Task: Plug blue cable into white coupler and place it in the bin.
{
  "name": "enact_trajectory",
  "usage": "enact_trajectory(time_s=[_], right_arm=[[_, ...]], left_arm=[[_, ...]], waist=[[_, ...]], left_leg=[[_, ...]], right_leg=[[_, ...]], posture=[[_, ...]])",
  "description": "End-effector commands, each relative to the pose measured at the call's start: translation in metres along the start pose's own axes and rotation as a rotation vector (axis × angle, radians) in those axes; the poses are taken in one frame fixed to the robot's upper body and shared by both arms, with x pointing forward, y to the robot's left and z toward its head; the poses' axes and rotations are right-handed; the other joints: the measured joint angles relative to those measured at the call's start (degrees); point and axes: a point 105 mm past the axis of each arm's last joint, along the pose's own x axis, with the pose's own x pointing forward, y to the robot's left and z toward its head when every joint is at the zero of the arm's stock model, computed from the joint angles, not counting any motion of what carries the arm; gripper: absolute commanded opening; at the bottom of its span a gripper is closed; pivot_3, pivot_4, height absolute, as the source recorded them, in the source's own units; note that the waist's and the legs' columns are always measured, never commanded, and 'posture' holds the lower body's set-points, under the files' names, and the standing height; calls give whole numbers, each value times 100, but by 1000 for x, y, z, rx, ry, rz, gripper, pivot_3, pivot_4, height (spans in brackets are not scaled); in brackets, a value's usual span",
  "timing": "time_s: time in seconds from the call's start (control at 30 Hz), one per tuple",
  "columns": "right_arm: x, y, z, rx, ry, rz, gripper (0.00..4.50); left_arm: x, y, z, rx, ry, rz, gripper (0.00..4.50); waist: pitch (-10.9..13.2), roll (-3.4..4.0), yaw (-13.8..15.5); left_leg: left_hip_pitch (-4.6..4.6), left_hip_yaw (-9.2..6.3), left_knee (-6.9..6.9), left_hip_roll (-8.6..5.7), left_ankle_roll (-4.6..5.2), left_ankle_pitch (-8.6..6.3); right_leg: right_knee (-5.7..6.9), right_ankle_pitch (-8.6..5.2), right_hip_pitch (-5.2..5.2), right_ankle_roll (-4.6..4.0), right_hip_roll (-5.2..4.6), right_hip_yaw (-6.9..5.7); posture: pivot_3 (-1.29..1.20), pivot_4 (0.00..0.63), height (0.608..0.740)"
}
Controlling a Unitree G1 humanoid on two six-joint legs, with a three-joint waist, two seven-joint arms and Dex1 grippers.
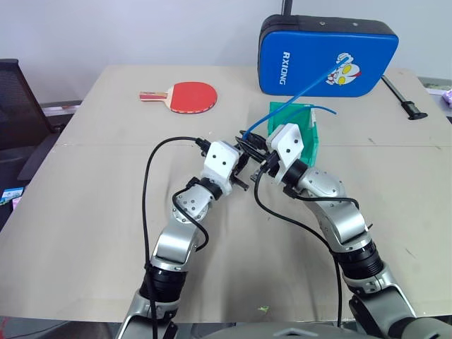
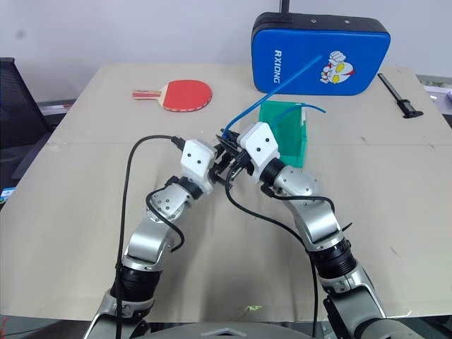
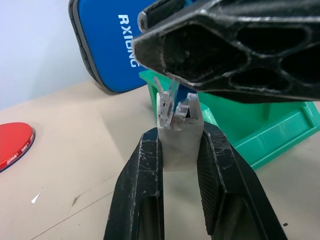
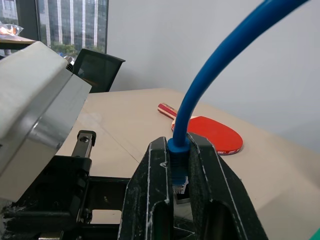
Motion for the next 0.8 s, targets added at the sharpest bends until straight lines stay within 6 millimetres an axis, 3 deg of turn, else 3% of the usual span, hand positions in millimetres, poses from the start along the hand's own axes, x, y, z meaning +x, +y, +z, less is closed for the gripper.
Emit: enact_trajectory(time_s=[0.03, 0.47, 0.8], right_arm=[[-2, -5, 8, 5, -40, -22, 0], [-7, -6, -4, -27, 28, -7, 0], [-3, 0, -27, -54, 222, 4, 0]], left_arm=[[-1, -2, 12, 9, -48, -2, 314], [-3, -2, 13, 28, -48, -13, 314], [1, -10, 24, 69, -75, -50, 314]], waist=[[0, 0, 0], [0, 0, 0], [0, 0, -3]], left_leg=[[0, 0, 0, 0, 0, 0], [0, 0, 0, 0, 0, 0], [0, 0, 0, 1, 0, 0]], right_leg=[[0, 0, 0, 0, 0, 0], [0, 0, 0, 0, 0, -1], [0, 0, 0, 0, 4, 0]], posture=[[0, 150, 740], [0, 150, 740], [0, 150, 740]])
